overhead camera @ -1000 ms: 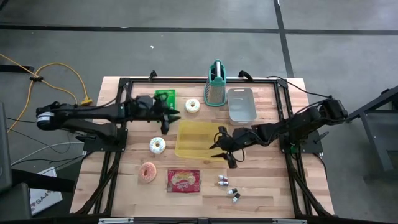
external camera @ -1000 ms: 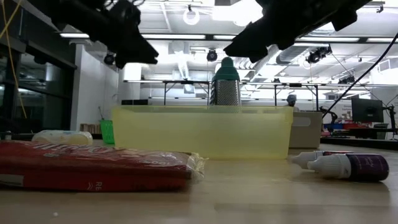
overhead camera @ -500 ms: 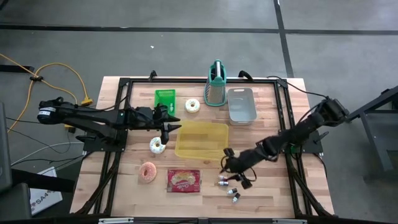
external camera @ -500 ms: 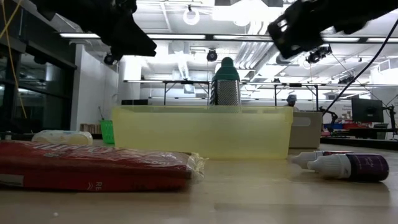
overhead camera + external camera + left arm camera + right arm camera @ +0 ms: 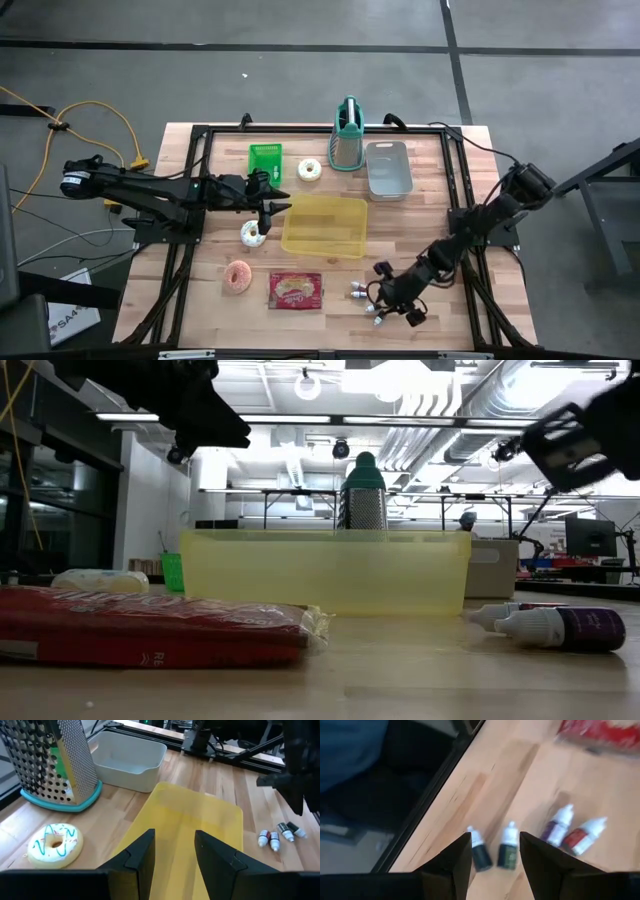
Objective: Pick & Place Food Item
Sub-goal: Put the black food coloring bottle into the green bin
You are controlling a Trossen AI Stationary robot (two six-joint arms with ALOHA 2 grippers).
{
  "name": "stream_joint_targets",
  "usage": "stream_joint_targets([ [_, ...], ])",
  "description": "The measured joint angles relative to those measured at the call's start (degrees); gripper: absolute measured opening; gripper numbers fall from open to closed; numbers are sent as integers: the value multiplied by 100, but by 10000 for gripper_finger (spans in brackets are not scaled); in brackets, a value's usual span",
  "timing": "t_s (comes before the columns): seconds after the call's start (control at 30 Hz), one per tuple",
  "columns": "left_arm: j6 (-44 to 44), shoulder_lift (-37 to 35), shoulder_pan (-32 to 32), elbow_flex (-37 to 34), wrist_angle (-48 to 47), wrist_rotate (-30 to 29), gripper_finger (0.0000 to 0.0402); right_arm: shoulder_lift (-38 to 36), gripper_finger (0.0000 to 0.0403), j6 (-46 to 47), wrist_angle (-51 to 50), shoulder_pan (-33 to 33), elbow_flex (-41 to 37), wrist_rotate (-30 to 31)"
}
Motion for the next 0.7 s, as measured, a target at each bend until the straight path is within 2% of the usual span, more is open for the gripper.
stream_joint_targets([
  [0.47, -123, 2, 2, -2, 40, -2, 134, 601, 152, 154, 373, 396, -1, 87],
  [0.7, -143, 2, 2, -2, 38, -2, 134, 642, 152, 123, 449, 420, 0, 199],
])
